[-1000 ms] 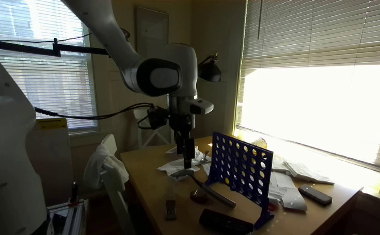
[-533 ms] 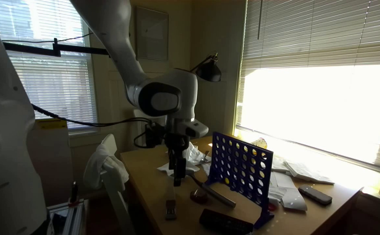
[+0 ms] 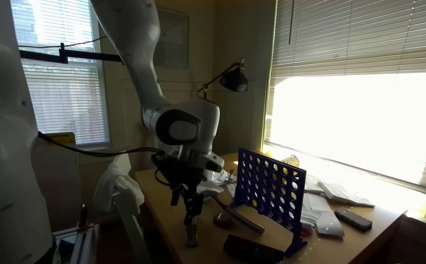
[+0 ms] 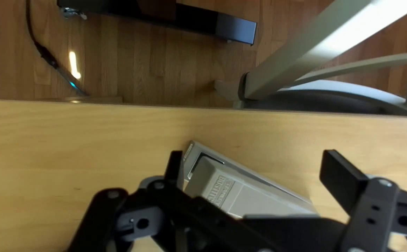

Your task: Push down on the stapler

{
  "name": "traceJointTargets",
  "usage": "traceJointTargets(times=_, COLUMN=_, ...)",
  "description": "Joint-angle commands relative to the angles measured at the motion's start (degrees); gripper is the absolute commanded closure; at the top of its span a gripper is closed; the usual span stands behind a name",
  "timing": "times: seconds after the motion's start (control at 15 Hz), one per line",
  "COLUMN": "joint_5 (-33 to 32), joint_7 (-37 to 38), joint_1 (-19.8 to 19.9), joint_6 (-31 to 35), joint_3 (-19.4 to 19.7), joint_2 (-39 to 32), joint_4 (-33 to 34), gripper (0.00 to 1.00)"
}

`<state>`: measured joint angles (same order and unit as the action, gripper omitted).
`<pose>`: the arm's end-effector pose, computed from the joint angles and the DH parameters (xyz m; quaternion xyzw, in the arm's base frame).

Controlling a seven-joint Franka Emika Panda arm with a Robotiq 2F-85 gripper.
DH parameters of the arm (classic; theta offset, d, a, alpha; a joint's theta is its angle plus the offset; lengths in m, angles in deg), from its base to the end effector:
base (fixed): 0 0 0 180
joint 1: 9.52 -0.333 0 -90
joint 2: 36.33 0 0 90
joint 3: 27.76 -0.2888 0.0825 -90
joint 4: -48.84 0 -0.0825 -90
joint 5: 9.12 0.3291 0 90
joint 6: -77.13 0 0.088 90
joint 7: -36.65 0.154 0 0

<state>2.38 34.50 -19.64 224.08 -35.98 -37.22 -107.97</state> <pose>0.3278 0.1112 0.1797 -0.9905 -0.0890 0.0990 0.0340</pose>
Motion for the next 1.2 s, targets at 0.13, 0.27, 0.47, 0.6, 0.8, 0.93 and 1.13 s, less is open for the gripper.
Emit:
traceJointTargets(times=0.13, joint_5=-9.8, joint_7=-0.4, joint_1=0.3, joint_6=1.5, joint_3=-0.3, joint_2=-2.6, joint_4=1.4, gripper=0.41)
traceJointTargets(times=0.27, joint_5=-11.2, joint_7=-0.5, joint_1=0.3, joint_6=3.3, joint_3=-0.3, joint_2=-2.1, joint_4=1.1, gripper=0.55)
traceJointTargets(times=0.47, joint_5=-11.8, joint_7=-0.8, joint_1=0.3, joint_6=5.6, joint_3=-0.5, joint_2=-1.6, joint_4=0.9, gripper=0.76)
traceJointTargets(times=0.6, joint_5=-13.2, joint_7=-0.9, joint_1=0.5, joint_6=6.8, joint_3=-0.1, joint_2=-1.9, joint_4=0.6, gripper=0.9)
traceJointTargets(times=0.8, joint_5=-13.3, joint_7=-1.4, joint_1=0.7, joint_6=8.5, joint_3=-0.1, joint_2=-2.7, joint_4=0.6, gripper=1.0)
traceJointTargets(times=0.93, joint_5=-13.6, joint_7=-1.7, joint_1=0.9, joint_6=8.7, joint_3=0.0, joint_2=-3.1, joint_4=0.7, gripper=1.0)
traceJointTargets(times=1.13, joint_5=-14.1, joint_7=-1.8, joint_1=1.1, joint_6=8.7, joint_3=0.3, joint_2=-4.1, joint_4=0.8, gripper=1.0)
